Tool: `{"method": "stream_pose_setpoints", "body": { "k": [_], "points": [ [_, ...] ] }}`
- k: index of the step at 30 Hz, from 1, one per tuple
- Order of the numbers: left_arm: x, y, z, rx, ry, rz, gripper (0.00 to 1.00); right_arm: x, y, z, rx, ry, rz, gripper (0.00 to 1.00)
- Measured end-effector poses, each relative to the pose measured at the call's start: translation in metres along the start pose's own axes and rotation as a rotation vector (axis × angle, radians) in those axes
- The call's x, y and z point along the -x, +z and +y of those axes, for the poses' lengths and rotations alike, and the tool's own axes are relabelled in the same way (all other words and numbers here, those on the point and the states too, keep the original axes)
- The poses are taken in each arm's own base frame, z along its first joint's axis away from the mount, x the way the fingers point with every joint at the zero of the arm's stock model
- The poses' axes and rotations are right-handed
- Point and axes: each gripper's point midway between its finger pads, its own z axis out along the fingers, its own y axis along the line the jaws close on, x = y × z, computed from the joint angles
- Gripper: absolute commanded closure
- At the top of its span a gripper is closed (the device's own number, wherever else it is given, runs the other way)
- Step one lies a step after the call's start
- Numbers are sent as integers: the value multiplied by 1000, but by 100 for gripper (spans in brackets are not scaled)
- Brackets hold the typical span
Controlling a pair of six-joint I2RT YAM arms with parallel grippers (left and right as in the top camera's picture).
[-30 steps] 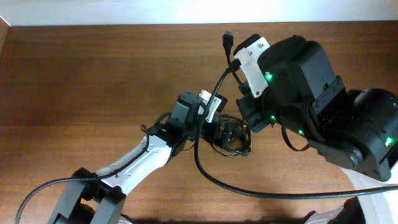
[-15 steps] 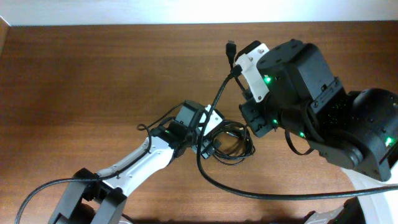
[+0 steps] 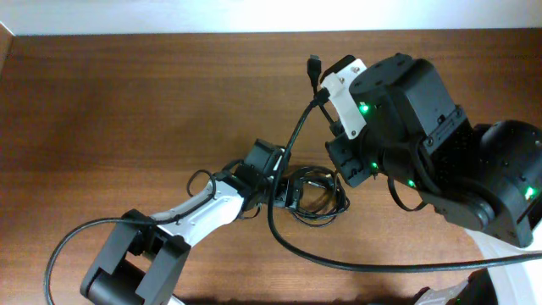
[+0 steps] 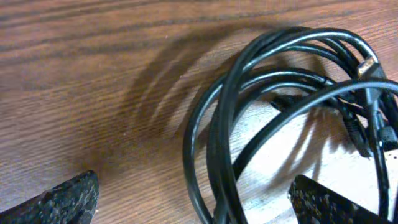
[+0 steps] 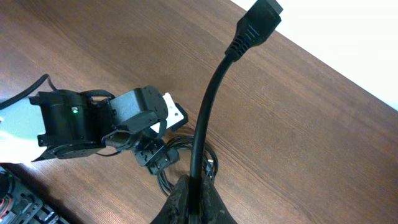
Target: Untangle cables
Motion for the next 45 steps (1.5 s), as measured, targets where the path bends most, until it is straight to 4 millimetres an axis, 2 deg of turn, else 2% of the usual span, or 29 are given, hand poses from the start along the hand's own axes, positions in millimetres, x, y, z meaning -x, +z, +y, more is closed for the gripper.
{"method": "stream_pose_setpoints", "body": {
  "k": [1,2,3,6,7,12,14,19,20,21,22,23,24,25,27,28,29,30,31,33,34,35,37,38,40,41,43,44,45],
  "points": [
    [2,0,4,23,7,-12,41,0,0,0,0,-2,0,96],
    [6,0,4,27,11,-30,59,0,0,0,0,0,0,96],
    [10,0,4,28,13,-44,73,0,0,0,0,-1,0,96],
    [11,0,4,32,22,-49,87,0,0,0,0,-1,1,96],
    [11,0,5,33,21,-50,100,0,0,0,0,-1,2,96],
    [9,0,4,31,23,-42,96,-1,0,0,0,-1,3,96],
    [8,0,3,22,23,-36,100,-1,0,0,0,-1,3,96],
    [-3,-3,-12,-67,58,19,100,-1,0,0,0,0,3,96],
    [3,-25,-11,-22,91,2,100,-3,0,0,-1,-2,10,96],
    [28,-57,-15,19,135,-91,100,-5,0,0,-2,-3,19,96],
    [41,-83,-15,68,157,-134,100,-4,0,0,-2,-3,17,96],
    [56,-129,-11,152,184,-222,100,-5,0,-1,-7,-3,19,96],
    [84,-202,-13,218,199,-415,100,-5,0,-3,-17,-4,18,96],
    [91,-249,-2,289,180,-515,100,-4,0,-8,-47,-4,17,96],
    [79,-329,54,489,44,-678,100,-3,-2,-24,-141,-5,12,96],
    [69,-359,73,559,-21,-743,100,-3,-4,-36,-211,-6,10,96],
    [62,-376,85,603,-66,-781,100,-3,-8,-56,-314,12,7,96],
    [53,-393,97,648,-113,-816,100,-5,-16,-89,-456,73,8,96],
    [48,-400,103,666,-145,-829,100,-8,-23,-110,-552,127,4,96],
    [40,-405,117,699,-218,-832,100,-39,-51,-197,-845,419,30,96],
    [40,-406,119,700,-234,-837,100,-73,-74,-246,-1005,630,51,96],
    [40,-406,118,691,-240,-841,100,-108,-100,-281,-1136,814,59,96],
    [40,-406,118,687,-246,-842,100,-152,-125,-308,-1190,1037,62,96],
    [39,-406,119,694,-249,-840,100,-199,-150,-327,-1229,1247,65,96],
    [38,-406,121,702,-253,-834,100,-217,-152,-335,-1120,1386,2,95],
    [38,-406,122,708,-256,-832,100,-220,-148,-337,-1063,1413,-9,80],
    [38,-405,121,699,-259,-835,100,-194,-106,-332,-751,1338,-17,36],
    [40,-402,118,669,-250,-830,100,-163,-77,-316,-508,1201,-29,19],
    [43,-395,112,622,-234,-815,100,-135,-60,-299,-339,1062,-59,18]
  ]
}}
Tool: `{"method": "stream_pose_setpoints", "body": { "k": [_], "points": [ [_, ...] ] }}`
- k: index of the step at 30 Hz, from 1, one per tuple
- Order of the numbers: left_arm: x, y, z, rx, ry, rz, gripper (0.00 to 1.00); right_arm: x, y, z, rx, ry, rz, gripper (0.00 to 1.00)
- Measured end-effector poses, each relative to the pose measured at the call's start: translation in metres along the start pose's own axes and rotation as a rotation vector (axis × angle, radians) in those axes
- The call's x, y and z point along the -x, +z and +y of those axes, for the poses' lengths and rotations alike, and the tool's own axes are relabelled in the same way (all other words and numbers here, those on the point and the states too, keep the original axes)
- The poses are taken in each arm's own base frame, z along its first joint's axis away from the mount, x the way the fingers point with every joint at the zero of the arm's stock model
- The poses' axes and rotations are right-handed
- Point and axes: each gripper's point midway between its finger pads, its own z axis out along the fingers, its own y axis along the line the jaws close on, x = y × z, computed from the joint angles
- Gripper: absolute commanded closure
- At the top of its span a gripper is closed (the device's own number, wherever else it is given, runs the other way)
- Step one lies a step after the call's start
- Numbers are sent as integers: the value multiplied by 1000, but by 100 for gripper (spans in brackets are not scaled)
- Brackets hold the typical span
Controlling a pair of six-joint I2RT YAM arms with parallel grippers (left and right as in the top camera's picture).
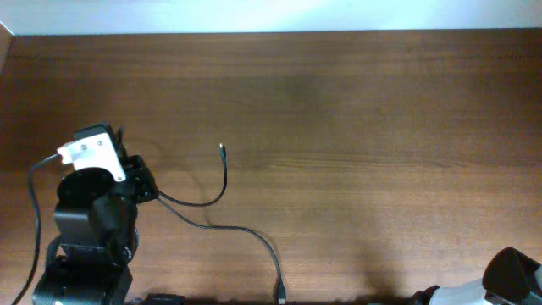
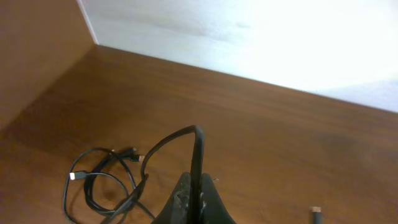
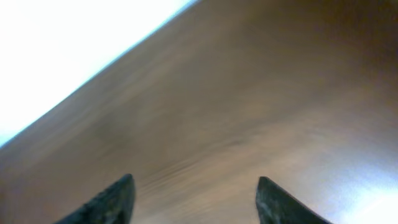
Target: Untangle cables
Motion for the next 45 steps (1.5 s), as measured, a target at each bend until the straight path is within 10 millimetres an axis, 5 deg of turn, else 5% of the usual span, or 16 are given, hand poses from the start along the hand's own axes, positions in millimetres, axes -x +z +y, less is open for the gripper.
{"method": "stream_pose_setpoints", "body": {
  "k": [2,3,5,7,8,9,11,15,19,25,28,33,37,43,44,45],
  "points": [
    [-9,8,-33,-173,64,64,100,-21,11,69,176,-264,64,16],
    [-25,17,-70,-373,156,145,100,-36,14,100,241,-373,94,14],
    [-54,17,-129,-742,304,246,100,-52,17,123,257,-489,119,12],
    [-68,-10,-187,-1193,406,228,18,-67,18,145,286,-578,140,9],
    [-66,-21,-202,-1329,427,181,1,-73,18,152,287,-607,147,9],
    [-66,-19,-204,-1325,434,178,1,-77,19,156,281,-632,151,6],
    [-69,14,-190,-1113,453,214,1,-85,19,166,285,-673,159,5],
    [-44,80,-92,-327,312,227,1,-150,25,208,333,-853,287,1],
    [-16,63,-34,-19,125,127,1,-263,120,169,103,-1003,672,1],
    [-21,60,-33,-22,101,149,1,-382,164,217,292,-1279,607,1],
    [-22,60,-35,-31,100,152,1,-390,179,207,265,-1281,595,1],
    [-26,58,-38,-55,101,168,1,-351,215,258,275,-1225,252,1],
    [-14,37,-36,-88,79,104,1,-337,269,218,125,-1128,339,0],
    [-12,31,-36,-94,74,92,1,-314,281,171,36,-1024,430,11],
    [-12,31,-36,-94,74,92,1,-321,282,166,41,-1024,454,20],
    [-12,31,-36,-94,74,91,1,-332,283,156,37,-1025,492,60]
  ]
}}
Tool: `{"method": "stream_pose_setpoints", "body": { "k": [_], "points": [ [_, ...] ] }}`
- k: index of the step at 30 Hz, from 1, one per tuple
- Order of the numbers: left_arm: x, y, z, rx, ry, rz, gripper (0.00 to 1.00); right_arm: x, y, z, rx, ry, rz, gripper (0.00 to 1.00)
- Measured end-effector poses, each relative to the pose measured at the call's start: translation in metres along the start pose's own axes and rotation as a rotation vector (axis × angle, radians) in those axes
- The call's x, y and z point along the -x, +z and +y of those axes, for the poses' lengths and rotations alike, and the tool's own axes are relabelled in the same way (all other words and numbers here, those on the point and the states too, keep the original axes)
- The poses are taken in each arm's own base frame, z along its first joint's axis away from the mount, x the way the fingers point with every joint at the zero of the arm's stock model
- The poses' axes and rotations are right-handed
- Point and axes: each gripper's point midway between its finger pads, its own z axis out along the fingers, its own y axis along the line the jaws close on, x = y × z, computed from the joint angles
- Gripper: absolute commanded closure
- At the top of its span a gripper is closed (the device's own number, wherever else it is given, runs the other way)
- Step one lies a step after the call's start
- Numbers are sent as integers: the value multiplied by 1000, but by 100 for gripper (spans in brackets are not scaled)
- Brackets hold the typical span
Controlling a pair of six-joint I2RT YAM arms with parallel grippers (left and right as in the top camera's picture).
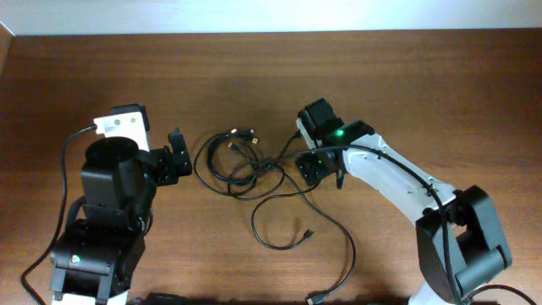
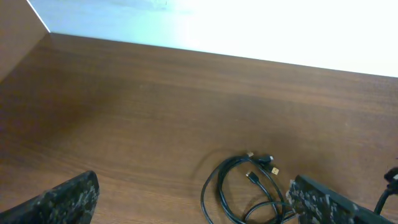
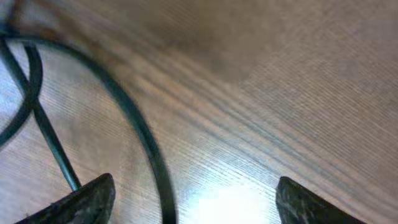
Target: Untangle cables
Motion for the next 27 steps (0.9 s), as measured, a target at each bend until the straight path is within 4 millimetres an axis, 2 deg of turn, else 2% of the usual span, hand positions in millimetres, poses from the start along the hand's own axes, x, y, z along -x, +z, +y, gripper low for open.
{"method": "stream_pose_setpoints", "body": {
  "k": [1,6,8,9,10,11,12,14,15,16,17,19,20,21,22,24,26,27],
  "points": [
    [0,0,0,0,0,0,1,-3,2,2,8,3,8,94],
    [0,0,0,0,0,0,1,-3,-1,30,176,61,14,96],
    [0,0,0,0,0,0,0,-5,-14,33,199,93,23,96],
    [0,0,0,0,0,2,1,-4,-33,33,202,101,27,96],
    [-1,0,0,-1,1,2,1,25,-88,29,210,107,-80,96],
    [-1,0,0,-2,1,4,1,53,-157,22,209,106,-228,96],
    [-2,0,-2,-10,2,9,1,72,-228,14,196,107,-366,96],
    [-7,1,-6,-34,5,30,3,70,-333,2,173,91,-534,96],
    [-9,2,-7,-40,7,44,4,59,-399,-4,170,82,-697,96],
    [-12,3,-9,-52,9,58,4,49,-424,-4,175,77,-748,96],
    [-18,5,-15,-80,12,84,5,37,-481,-4,200,61,-922,96],
    [-29,15,-31,-157,17,154,10,-2,-550,11,302,-16,-1129,96],
    [-33,18,-38,-198,29,176,11,-10,-559,19,346,-48,-1150,96],
    [-41,19,-58,-310,71,214,10,-14,-562,32,414,-94,-1146,96],
    [-46,16,-76,-424,122,233,10,-10,-555,43,475,-126,-1106,96],
    [-53,-7,-118,-742,275,216,8,9,-527,55,542,-141,-995,96],
    [-57,-22,-140,-920,425,159,1,19,-511,62,581,-147,-932,96],
    [-63,-23,-150,-985,502,143,0,15,-513,64,596,-156,-932,96]
  ]
}}
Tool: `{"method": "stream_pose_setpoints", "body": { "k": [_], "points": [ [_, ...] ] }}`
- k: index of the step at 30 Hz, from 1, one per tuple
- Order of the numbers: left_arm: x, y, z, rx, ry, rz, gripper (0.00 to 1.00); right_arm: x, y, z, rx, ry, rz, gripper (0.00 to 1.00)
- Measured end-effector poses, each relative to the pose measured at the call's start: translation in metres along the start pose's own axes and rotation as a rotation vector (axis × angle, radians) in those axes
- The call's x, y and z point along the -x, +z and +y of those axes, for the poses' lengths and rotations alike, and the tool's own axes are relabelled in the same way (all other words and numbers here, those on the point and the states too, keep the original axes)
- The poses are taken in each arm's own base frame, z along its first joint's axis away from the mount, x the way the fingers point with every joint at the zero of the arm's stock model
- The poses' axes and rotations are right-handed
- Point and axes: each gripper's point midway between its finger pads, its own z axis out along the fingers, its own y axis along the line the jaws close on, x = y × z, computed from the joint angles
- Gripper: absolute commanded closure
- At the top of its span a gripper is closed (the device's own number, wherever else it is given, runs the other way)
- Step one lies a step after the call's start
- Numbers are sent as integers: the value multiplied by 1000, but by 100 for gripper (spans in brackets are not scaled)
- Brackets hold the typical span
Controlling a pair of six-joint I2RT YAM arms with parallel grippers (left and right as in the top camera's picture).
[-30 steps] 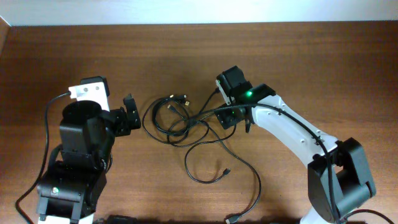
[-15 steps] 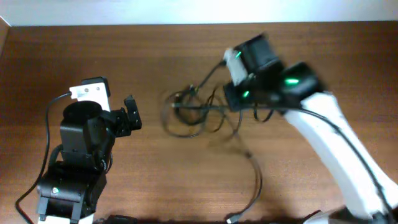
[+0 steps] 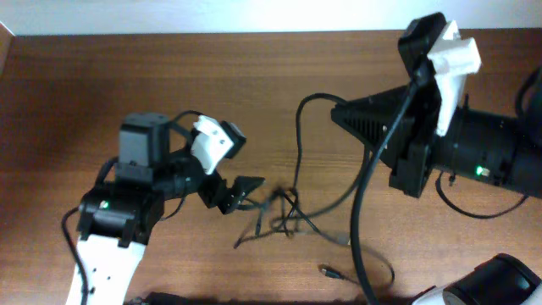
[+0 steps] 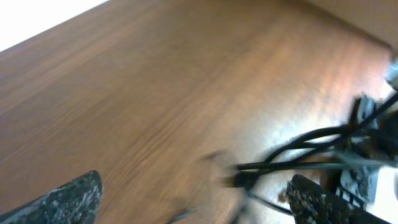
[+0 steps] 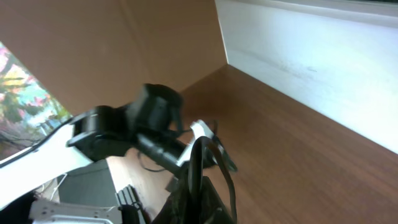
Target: Untangle cables
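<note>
A loose tangle of thin black cables [image 3: 284, 212] lies on the wooden table [image 3: 127, 85], with a plug end [image 3: 326, 271] trailing toward the front. My right gripper [image 3: 337, 110] is raised high and shut on a black cable [image 3: 298, 135] that arcs down to the tangle. The right wrist view shows that cable [image 5: 194, 158] pinched in my right gripper [image 5: 198, 190]. My left gripper [image 3: 233, 193] is open just left of the tangle. In the blurred left wrist view my left gripper [image 4: 193, 190] has nothing between its fingers, and cables [image 4: 292, 163] lie ahead on the right.
A white wall [image 5: 311, 56] borders the table's far edge. The right arm's own thick cable [image 3: 364, 212] hangs over the table's right half. The left arm's body [image 3: 118, 212] fills the front left.
My right gripper was open and low beside a cable; now it is raised and shut on one. My left gripper, still open, is closer to the tangle, which lies further right and forward.
First my right gripper held a thick cable up while the left stood open at the tangle. Then the left was shut on a thin cable at the far left, the right open. Later both were open around a spread tangle. Now the right holds a strand up.
</note>
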Motion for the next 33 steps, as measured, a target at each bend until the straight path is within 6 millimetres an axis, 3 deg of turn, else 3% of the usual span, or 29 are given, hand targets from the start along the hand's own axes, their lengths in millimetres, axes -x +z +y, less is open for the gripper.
{"method": "stream_pose_setpoints", "body": {
  "k": [2,3,4,7,9,10,11,14,15,16,17,19,23,24,26,27,28,29,31,33],
  "points": [
    [-8,21,-16,-111,111,45,1,-3,-6,5,7,-1,3,96],
    [-19,40,-36,-211,171,101,1,-7,-8,6,5,3,17,96],
    [-25,45,-42,-238,179,129,1,-9,-8,5,5,2,25,96],
    [-29,48,-44,-237,203,154,1,-12,-9,5,0,-2,36,96],
    [-32,49,-38,-201,209,175,1,-18,-9,-8,-76,7,55,96],
    [-34,50,-32,-173,214,191,1,-21,-14,-36,-235,-1,68,96],
    [-33,51,-27,-143,218,194,1,-21,-16,-50,-317,-8,71,96],
    [-31,53,-9,-44,169,205,1,-23,-34,-127,-676,29,101,96],
    [-31,53,-7,-28,153,210,1,-24,-39,-158,-768,63,111,96],
    [-32,53,-5,-14,143,215,1,-33,-43,-206,-887,126,156,96],
    [-33,52,-4,-5,130,223,1,-39,-50,-241,-965,176,176,96],
    [-34,53,-2,1,125,227,1,-64,-86,-336,-1124,336,192,96],
    [-35,53,-1,7,122,231,1,-117,-124,-467,-1236,485,195,96],
    [-36,52,-2,5,118,237,1,-141,-146,-502,-1285,536,195,96],
    [-36,52,-2,4,117,239,1,-178,-193,-532,-1360,623,202,95],
    [-37,52,-2,4,117,239,1,-198,-214,-538,-1384,679,215,86],
    [-37,52,-2,4,117,239,1,-237,-242,-544,-1406,796,253,50],
    [-37,52,-2,3,116,241,1,-288,-256,-549,-1385,940,318,6],
    [-40,52,-3,-1,109,251,1,-351,-250,-559,-1302,1093,407,1],
    [-44,51,-5,-7,100,267,1,-375,-222,-558,-1149,1162,431,1]
  ]
}}
